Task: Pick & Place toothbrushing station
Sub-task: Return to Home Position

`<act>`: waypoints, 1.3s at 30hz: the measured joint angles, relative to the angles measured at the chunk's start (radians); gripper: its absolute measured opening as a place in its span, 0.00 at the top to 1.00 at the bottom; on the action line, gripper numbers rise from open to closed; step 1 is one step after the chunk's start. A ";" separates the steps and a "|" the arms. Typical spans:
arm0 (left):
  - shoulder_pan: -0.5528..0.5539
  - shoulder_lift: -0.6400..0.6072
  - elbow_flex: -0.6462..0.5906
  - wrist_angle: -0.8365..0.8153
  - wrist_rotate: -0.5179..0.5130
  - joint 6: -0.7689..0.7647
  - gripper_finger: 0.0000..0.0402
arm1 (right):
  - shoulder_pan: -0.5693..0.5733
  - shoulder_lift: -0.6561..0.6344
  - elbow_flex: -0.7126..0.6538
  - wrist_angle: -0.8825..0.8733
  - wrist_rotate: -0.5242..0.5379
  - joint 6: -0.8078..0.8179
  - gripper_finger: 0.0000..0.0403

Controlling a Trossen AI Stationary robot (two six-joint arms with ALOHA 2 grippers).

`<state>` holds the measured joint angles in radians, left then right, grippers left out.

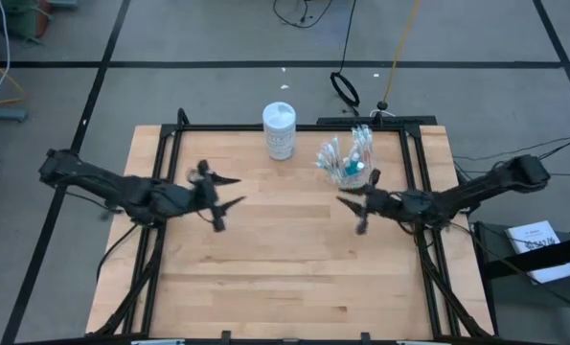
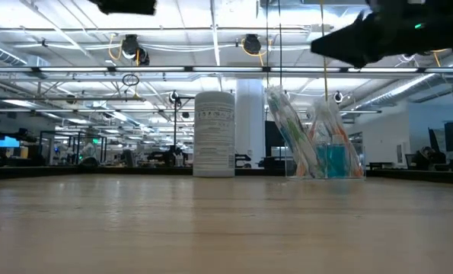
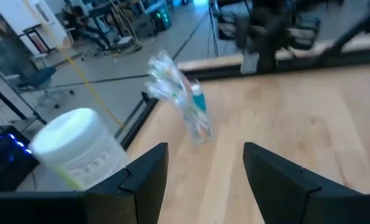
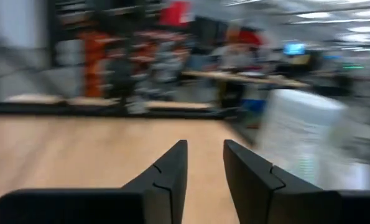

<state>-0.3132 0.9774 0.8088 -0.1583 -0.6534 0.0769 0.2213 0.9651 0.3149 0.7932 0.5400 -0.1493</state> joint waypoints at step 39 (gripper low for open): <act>-0.032 -0.971 -0.612 -0.077 0.292 0.108 0.46 | 0.074 -0.961 -0.299 -0.649 -0.619 0.193 1.00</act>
<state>-0.3447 0.0063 0.1967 -0.2353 -0.3613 0.1847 0.2955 0.0044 0.0164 0.1440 -0.0792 0.0433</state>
